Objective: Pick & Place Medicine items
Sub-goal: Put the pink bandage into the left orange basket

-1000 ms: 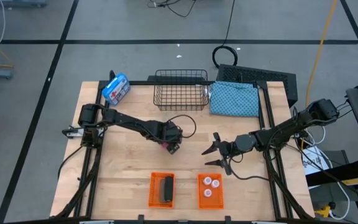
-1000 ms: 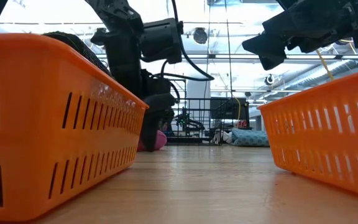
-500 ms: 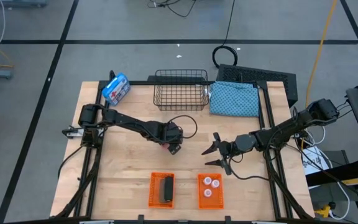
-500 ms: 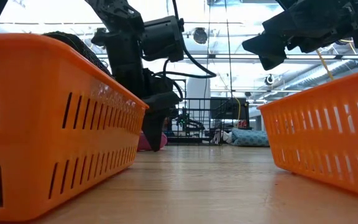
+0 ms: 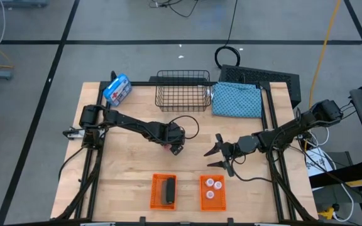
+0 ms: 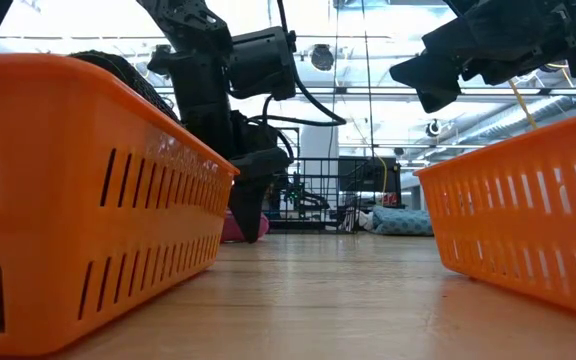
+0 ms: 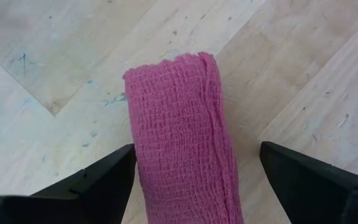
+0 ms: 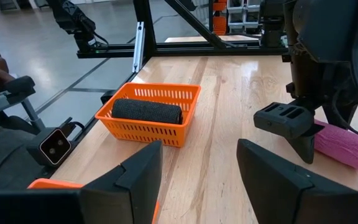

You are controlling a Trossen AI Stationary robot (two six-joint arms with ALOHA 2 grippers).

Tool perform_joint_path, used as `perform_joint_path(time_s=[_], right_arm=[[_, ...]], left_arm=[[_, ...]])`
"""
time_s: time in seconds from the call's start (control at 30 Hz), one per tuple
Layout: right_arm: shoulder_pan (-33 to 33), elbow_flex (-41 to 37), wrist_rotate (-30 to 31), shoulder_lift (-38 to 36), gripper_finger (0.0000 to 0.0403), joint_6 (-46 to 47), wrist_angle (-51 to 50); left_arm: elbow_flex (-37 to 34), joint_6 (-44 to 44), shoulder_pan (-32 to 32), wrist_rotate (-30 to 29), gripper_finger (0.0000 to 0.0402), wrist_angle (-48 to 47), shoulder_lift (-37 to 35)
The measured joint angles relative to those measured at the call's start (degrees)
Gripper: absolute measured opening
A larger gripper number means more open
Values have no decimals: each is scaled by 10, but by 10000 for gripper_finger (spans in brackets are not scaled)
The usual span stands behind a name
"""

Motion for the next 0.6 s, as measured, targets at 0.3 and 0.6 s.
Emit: perform_joint_path(time_s=[0.3,0.6], right_arm=[[0,0,0,0,196,0,0],[0,0,0,0,196,0,0]], left_arm=[[0,-8,0,0,351,0,0],[0,-9,0,-1,351,0,0]])
